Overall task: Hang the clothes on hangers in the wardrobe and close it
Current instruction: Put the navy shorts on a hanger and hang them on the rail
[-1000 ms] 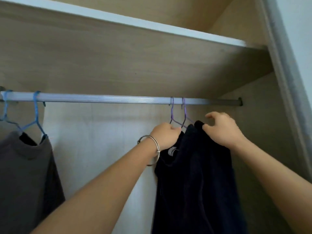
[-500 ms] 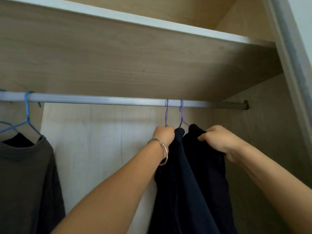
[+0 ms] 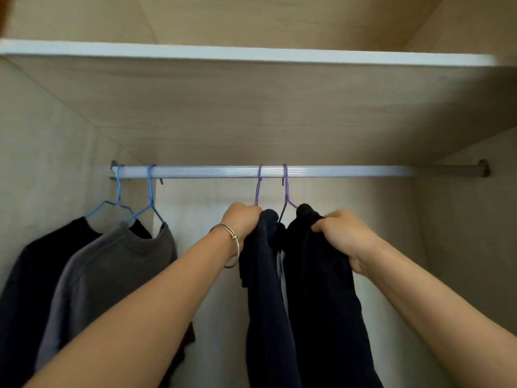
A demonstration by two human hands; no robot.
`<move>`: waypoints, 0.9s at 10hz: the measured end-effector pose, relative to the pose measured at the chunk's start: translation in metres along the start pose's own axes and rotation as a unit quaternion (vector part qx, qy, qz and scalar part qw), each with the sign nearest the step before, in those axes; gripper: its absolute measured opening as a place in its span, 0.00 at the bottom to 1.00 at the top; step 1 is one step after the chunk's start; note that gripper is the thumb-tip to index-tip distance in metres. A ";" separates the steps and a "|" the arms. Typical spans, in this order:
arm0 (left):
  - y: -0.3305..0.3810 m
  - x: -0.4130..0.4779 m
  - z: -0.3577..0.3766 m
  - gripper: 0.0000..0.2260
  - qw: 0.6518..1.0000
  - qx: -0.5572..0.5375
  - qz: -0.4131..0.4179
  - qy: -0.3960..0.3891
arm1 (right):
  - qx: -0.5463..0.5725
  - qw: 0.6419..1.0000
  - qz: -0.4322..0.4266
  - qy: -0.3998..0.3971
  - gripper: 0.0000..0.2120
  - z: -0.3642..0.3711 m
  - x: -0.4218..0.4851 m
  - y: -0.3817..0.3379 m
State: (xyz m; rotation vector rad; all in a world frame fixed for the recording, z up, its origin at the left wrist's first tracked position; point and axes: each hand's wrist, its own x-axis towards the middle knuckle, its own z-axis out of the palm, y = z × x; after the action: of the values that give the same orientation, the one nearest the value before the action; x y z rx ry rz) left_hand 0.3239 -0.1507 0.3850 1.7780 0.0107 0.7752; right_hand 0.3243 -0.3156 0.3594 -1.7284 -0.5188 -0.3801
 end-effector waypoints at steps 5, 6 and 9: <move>-0.012 -0.003 -0.125 0.12 0.999 0.034 -0.017 0.038 | 0.024 0.997 -0.010 -0.067 0.04 0.100 -0.016 -0.039; -0.013 0.001 -0.131 0.12 0.998 0.034 -0.023 0.038 | 0.021 0.998 -0.013 -0.063 0.10 0.109 -0.016 -0.043; -0.023 0.005 -0.139 0.13 0.997 0.053 -0.002 0.050 | -0.023 0.995 -0.013 -0.094 0.10 0.126 -0.024 -0.056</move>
State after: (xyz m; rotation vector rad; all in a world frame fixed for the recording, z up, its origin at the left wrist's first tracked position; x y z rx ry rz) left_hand 0.2660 -0.0221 0.3880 1.8372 0.1243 0.8744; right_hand 0.2709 -0.1865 0.3662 -1.8143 -0.6741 -0.2514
